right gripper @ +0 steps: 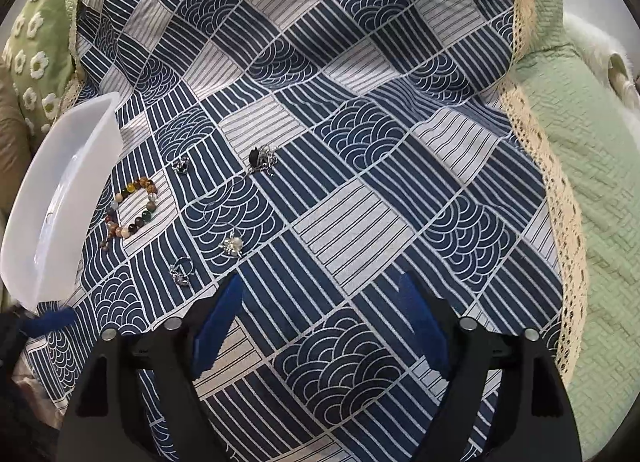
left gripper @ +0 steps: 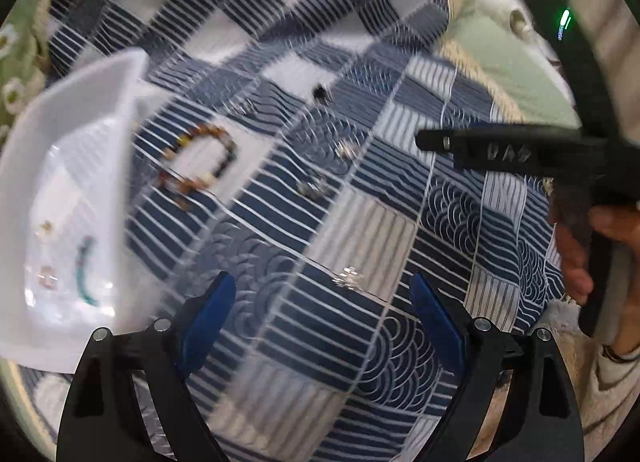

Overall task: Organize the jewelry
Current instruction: 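Move both tools back over the cloth toward the silver brooches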

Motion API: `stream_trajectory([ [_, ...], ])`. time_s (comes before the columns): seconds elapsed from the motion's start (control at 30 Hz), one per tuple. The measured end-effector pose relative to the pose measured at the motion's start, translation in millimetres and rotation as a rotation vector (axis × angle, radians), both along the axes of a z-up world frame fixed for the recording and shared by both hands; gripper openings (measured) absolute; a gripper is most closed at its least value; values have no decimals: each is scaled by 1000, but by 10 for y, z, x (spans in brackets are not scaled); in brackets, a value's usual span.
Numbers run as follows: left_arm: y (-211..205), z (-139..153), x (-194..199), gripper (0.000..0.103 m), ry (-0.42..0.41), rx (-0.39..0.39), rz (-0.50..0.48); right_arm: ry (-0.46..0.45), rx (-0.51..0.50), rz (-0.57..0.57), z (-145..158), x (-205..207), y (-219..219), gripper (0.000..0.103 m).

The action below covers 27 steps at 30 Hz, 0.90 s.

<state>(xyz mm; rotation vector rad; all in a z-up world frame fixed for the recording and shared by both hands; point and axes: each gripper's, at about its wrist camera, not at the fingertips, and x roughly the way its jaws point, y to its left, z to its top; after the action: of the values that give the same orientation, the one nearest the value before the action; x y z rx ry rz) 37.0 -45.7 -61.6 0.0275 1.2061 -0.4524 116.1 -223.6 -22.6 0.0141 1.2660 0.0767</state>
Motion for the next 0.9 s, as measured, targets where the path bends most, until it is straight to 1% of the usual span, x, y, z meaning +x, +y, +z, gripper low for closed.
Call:
stream_trajectory([
  [0.13, -150, -237, 56, 72, 64, 5, 11, -6, 13, 6, 48, -39, 3, 82],
  [0.23, -205, -332, 98, 65, 74, 46, 24, 0, 38, 6, 49, -34, -5, 84],
  [0.27, -217, -350, 112, 65, 71, 57, 24, 4, 41, 2, 46, -33, -7, 84],
  [0.3, -220, -350, 122, 64, 65, 55, 26, 5, 42, 0, 44, -32, -12, 84],
  [0.37, -218, -345, 131, 58, 60, 52, 22, 7, 45, -2, 46, -29, -14, 84],
  [0.43, -206, -349, 127, 46, 59, 55, 17, 5, 47, -4, 53, -28, -15, 84],
  [0.47, -200, -348, 119, 43, 59, 58, 14, 5, 48, -6, 50, -28, -15, 84],
  [0.6, -173, -351, 91, 36, 93, 28, -1, 12, 46, -11, 32, -24, -23, 84],
  [0.67, -200, -342, 66, 34, 88, 42, -11, 15, 43, -14, 18, -21, -24, 84],
  [0.77, -204, -344, 45, 28, 80, 66, -15, 13, 36, -17, -7, -18, -21, 84],
  [0.8, -200, -343, 44, 21, 81, 64, -15, 15, 35, -15, -16, -18, -18, 84],
  [0.83, -195, -345, 48, 19, 84, 60, -15, 18, 31, -14, -30, -19, -10, 84],
  [0.9, -184, -337, 47, 19, 89, 44, -16, 20, 24, -10, -53, -21, 2, 84],
])
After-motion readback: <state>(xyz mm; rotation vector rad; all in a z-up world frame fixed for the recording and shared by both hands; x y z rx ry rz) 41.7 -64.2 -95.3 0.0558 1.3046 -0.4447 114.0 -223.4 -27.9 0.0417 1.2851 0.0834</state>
